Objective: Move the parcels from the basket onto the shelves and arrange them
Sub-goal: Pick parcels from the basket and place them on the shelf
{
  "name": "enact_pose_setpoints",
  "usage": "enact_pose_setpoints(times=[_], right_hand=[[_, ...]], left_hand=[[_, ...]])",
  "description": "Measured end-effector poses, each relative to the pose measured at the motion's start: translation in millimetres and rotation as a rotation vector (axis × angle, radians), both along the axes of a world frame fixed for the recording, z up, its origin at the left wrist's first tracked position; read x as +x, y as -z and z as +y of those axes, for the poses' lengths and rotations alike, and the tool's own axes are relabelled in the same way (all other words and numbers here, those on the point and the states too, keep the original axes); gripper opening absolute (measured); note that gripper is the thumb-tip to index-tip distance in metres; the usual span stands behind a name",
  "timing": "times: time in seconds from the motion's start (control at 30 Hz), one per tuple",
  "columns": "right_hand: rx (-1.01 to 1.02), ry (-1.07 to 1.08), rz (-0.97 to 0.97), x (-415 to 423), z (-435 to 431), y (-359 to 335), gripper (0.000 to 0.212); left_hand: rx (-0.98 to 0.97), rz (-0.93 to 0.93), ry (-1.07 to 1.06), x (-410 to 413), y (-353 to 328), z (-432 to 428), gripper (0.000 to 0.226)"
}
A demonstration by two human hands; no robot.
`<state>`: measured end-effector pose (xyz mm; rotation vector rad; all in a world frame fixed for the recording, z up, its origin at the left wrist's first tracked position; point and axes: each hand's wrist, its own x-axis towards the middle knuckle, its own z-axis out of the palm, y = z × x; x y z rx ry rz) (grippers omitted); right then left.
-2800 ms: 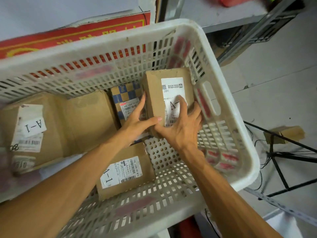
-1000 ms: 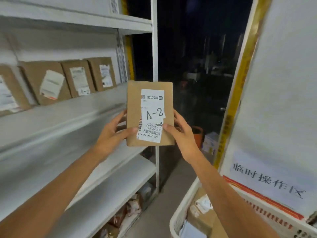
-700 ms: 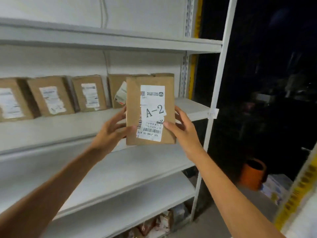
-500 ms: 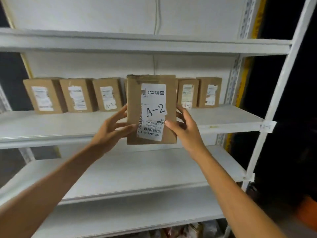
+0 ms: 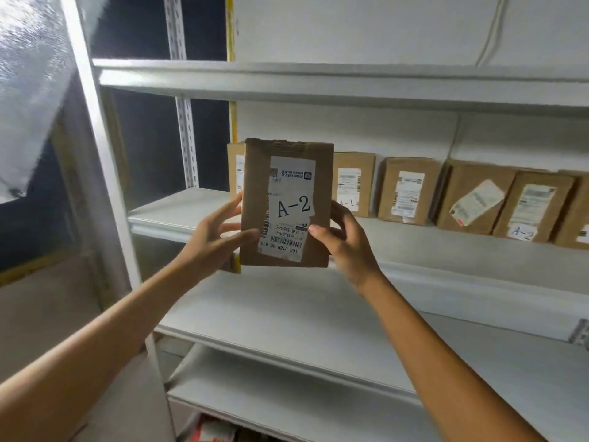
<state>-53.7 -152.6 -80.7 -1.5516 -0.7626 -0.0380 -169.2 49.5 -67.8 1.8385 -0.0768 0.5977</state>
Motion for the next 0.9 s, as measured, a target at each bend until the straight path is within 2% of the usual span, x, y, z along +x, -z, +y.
enact_pose_setpoints(times=[0.2, 0.43, 0.7, 0.9], right_hand=[[-0.049, -0.039, -0.025, 13.7, 104.4, -4.5, 0.047], [-0.093, -0.018, -0.050, 47.3, 211.6, 5.9, 0.037], [-0.158, 0.003, -0.202, 125.1, 333.1, 14.8, 0.036], [-0.271, 0.081, -0.231, 184.8, 409.4, 16.1, 0.050]], left_hand=[[-0.006, 0.011, -0.049, 8.9, 4.5, 105.0, 0.075], [0.096, 0.006, -0.235, 45.4, 9.5, 188.6, 0.087], [0.074, 0.023, -0.284, 119.3, 20.3, 294.7, 0.074], [0.055, 0.050, -0.396, 178.7, 31.1, 361.2, 0.066]])
